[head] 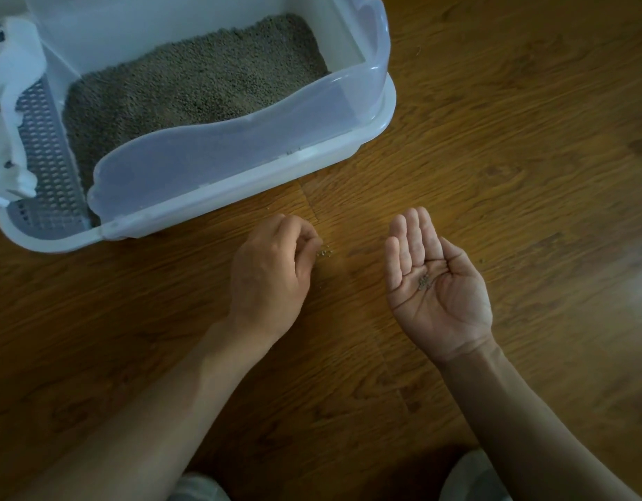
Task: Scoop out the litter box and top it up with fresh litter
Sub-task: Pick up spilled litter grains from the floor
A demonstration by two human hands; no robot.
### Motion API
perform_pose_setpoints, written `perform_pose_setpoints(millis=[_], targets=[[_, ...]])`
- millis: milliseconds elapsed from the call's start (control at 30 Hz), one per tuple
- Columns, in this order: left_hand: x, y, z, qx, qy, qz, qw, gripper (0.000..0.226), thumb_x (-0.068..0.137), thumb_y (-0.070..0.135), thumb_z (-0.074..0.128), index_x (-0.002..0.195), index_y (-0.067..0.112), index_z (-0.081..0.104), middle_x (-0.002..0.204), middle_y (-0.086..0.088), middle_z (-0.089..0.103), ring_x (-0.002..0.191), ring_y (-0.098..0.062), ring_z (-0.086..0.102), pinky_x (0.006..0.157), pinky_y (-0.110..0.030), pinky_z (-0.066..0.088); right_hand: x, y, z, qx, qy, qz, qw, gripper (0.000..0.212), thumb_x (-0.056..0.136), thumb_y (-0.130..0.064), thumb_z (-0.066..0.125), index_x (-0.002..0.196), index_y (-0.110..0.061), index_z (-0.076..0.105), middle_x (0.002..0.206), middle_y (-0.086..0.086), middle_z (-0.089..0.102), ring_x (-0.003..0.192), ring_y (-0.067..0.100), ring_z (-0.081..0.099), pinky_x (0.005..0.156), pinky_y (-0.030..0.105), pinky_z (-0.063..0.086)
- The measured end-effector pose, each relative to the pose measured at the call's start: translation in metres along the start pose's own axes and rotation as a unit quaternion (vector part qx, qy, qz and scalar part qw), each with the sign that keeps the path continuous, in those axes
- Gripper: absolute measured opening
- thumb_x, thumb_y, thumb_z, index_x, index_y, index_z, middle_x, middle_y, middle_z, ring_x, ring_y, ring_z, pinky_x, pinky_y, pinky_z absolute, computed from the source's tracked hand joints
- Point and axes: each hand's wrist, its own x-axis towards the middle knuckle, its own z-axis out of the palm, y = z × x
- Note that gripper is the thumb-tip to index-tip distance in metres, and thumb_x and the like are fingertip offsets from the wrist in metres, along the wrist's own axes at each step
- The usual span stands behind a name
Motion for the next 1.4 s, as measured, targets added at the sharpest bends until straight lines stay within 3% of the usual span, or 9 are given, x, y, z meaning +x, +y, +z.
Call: perform_pose_setpoints(millis=[133,300,467,633,767,1033,1200,1267,1400], targets=[[-0.016,0.052,-0.010,-0.091,0.057,0.065,0.992,0.013,0.097,0.018,0.062,0.092,0.007,0.067,0.082,0.006,0.056,0.073,-0.007,0.047,0.063,-0.017,0.038,0.003,0.012,0.008,-0.009,0.009,-0.010,1.000,0.048,0.098,-0.022,0.033,0.112,0.005,0.070,0.112,0.021,0.071,0.108,0.034,0.068,0.086,0.048,0.057],[-0.030,0.070,-0.001,-0.082,0.045,0.135,0.987,0.017,0.096,0.020,0.067,0.095,0.006,0.076,0.084,-0.003,0.067,0.078,-0.014,0.058,0.068,-0.025,0.049,0.001,0.022,0.010,-0.037,-0.008,0.041,0.998,0.056,0.102,-0.028,0.025,0.126,0.009,0.059,0.127,0.028,0.061,0.124,0.039,0.056,0.108,0.049,0.042],[-0.020,0.044,-0.017,-0.092,0.086,0.092,0.988,0.018,0.094,0.021,0.066,0.085,0.008,0.074,0.070,0.011,0.046,0.064,-0.005,0.039,0.059,-0.016,0.031,-0.002,0.011,0.013,-0.042,-0.023,0.032,0.998,0.059,0.102,-0.029,0.022,0.123,0.009,0.061,0.123,0.027,0.064,0.123,0.037,0.057,0.106,0.048,0.043],[0.006,-0.007,-0.006,0.028,-0.037,-0.018,0.999,0.015,0.085,0.018,0.074,0.100,0.017,0.074,0.078,0.011,0.048,0.071,-0.008,0.045,0.059,-0.016,0.036,-0.004,0.002,0.013,-0.046,-0.016,0.021,0.999,0.061,0.103,-0.033,0.020,0.123,0.007,0.062,0.122,0.025,0.065,0.123,0.035,0.058,0.105,0.047,0.044],[0.022,-0.019,-0.005,0.067,-0.079,0.026,0.994,0.021,0.085,0.020,0.074,0.106,0.023,0.074,0.081,0.012,0.044,0.079,-0.008,0.043,0.059,-0.016,0.030,-0.004,0.001,0.010,-0.041,-0.023,0.024,0.999,0.061,0.103,-0.033,0.019,0.123,0.007,0.062,0.123,0.025,0.065,0.123,0.036,0.057,0.106,0.047,0.044],[0.032,-0.020,-0.005,0.103,-0.150,0.092,0.979,0.005,0.086,0.027,0.071,0.088,0.022,0.071,0.081,0.008,0.050,0.084,-0.010,0.043,0.057,-0.024,0.040,-0.003,0.000,0.005,-0.039,-0.026,0.030,0.998,0.061,0.102,-0.032,0.020,0.123,0.007,0.062,0.123,0.025,0.064,0.124,0.036,0.057,0.106,0.048,0.043],[0.032,-0.020,0.000,0.137,-0.168,0.103,0.971,0.007,0.095,0.026,0.062,0.089,0.022,0.062,0.090,0.009,0.050,0.091,-0.011,0.043,0.068,-0.031,0.047,-0.002,0.001,0.007,-0.049,-0.022,0.024,0.998,0.058,0.102,-0.030,0.023,0.123,0.007,0.062,0.123,0.025,0.065,0.124,0.035,0.057,0.106,0.047,0.043],[0.028,-0.013,-0.003,0.103,-0.145,0.092,0.980,0.009,0.096,0.026,0.059,0.089,0.021,0.060,0.090,0.009,0.048,0.089,-0.010,0.042,0.071,-0.028,0.045,-0.001,0.003,0.007,-0.053,-0.020,0.024,0.998,0.058,0.102,-0.030,0.023,0.123,0.006,0.062,0.123,0.024,0.065,0.123,0.035,0.058,0.105,0.047,0.044],[0.005,0.031,-0.017,-0.045,-0.002,0.080,0.996,0.014,0.097,0.023,0.059,0.091,0.011,0.063,0.086,0.011,0.045,0.080,-0.006,0.040,0.069,-0.015,0.031,0.000,0.006,0.010,-0.043,-0.028,0.025,0.998,0.056,0.101,-0.028,0.024,0.123,0.007,0.062,0.122,0.026,0.065,0.123,0.037,0.058,0.105,0.048,0.044]])
